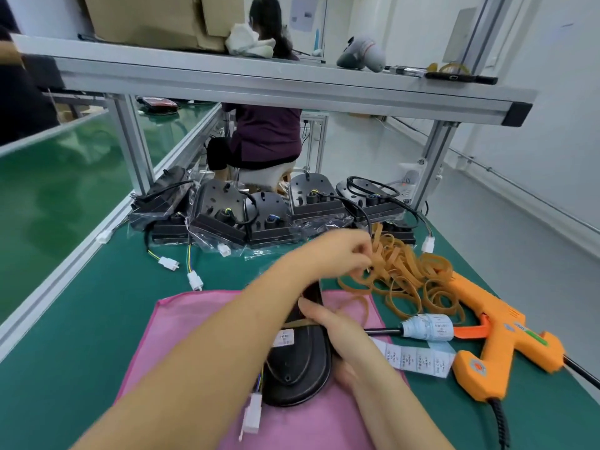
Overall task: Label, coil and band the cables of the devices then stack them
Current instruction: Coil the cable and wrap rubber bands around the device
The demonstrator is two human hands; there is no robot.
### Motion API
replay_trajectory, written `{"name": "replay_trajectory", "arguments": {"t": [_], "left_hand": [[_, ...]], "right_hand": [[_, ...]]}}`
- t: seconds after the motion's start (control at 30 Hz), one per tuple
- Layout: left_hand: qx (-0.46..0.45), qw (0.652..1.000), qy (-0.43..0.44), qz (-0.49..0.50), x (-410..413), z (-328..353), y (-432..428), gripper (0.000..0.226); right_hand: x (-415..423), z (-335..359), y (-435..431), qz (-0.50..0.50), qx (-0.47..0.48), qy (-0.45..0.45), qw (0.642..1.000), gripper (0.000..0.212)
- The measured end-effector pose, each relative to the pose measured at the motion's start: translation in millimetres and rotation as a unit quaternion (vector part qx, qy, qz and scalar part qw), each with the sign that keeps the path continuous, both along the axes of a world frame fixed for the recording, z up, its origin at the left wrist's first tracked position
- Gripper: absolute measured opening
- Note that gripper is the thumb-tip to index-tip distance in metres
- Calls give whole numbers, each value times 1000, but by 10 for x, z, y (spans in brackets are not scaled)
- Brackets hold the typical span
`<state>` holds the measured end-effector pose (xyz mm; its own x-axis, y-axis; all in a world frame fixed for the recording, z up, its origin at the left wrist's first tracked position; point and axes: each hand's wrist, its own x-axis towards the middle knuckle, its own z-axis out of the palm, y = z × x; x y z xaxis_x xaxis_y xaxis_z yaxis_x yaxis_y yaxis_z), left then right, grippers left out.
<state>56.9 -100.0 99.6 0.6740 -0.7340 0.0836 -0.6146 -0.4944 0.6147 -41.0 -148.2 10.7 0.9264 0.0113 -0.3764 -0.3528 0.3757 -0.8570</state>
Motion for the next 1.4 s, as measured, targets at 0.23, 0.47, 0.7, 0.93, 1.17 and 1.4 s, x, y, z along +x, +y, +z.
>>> {"name": "replay_trajectory", "arguments": {"t": [0.23,0.47,0.7,0.93,1.17,1.4], "left_hand": [[-204,961,91,166,458,244,1011,17],[-92,932,348,34,445,4,1303,12],[-61,927,369,-42,339,-134,1264,12],[-85,911,404,-11,312,-208,1305,11],[-170,916,361,34,199,-129,1258,18],[-83,975,205,14,-17,204,1241,6]], "right_hand": [[-22,112,20,74,0,-57,996,39],[-13,181,93,181,-41,-62,981,122],[-18,238,93,207,25,-97,973,88],[-59,157,84,170,27,-86,981,67],[-83,169,62,127,-6,-59,990,20],[-142,145,8,36,-41,-16,998,44]]}}
